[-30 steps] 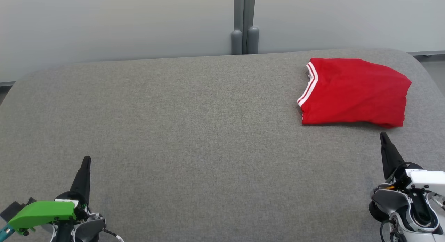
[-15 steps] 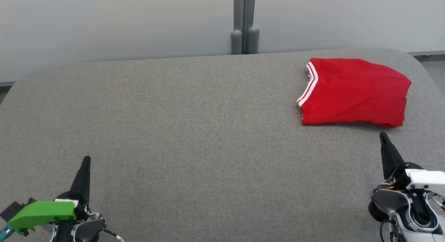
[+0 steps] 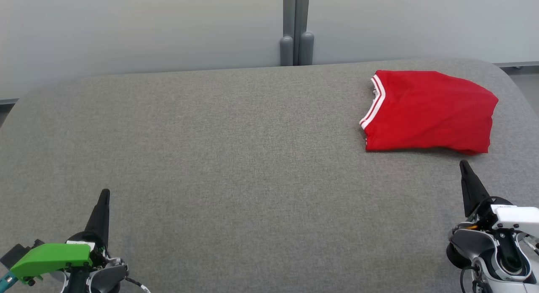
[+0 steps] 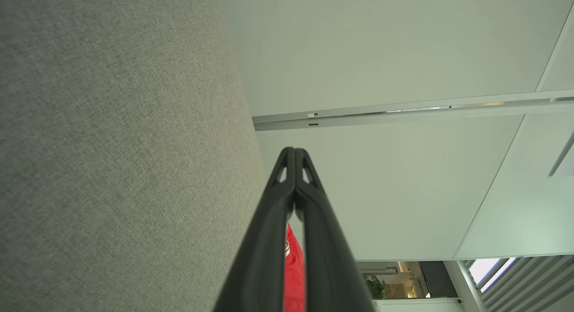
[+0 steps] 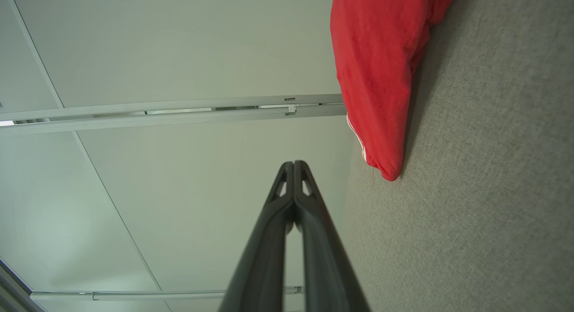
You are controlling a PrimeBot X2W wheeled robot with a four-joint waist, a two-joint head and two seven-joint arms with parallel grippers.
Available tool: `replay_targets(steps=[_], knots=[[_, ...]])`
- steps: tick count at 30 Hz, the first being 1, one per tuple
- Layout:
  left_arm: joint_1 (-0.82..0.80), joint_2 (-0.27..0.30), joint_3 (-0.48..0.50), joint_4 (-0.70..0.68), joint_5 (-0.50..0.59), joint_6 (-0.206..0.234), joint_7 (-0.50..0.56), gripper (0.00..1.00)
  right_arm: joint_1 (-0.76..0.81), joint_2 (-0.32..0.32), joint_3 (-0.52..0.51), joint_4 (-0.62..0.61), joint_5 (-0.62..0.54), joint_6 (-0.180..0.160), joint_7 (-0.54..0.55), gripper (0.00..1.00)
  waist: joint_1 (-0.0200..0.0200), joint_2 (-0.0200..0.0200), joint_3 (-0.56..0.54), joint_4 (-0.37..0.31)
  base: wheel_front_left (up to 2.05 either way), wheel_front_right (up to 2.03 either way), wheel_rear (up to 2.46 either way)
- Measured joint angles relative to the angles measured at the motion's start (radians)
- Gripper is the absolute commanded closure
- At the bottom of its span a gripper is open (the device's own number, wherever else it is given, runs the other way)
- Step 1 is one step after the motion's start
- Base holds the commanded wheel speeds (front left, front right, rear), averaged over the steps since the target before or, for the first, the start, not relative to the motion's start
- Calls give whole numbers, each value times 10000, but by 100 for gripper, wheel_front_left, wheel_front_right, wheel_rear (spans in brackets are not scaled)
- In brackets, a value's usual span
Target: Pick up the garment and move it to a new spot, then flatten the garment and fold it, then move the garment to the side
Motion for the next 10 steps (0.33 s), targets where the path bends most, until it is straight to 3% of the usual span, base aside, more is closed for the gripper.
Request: replay_targets(steps=[10], knots=[[0,0,-2,-2,0,0,0,100,0,0,-2,-2,0,0,0,100,0,0,0,0,0,0,0]])
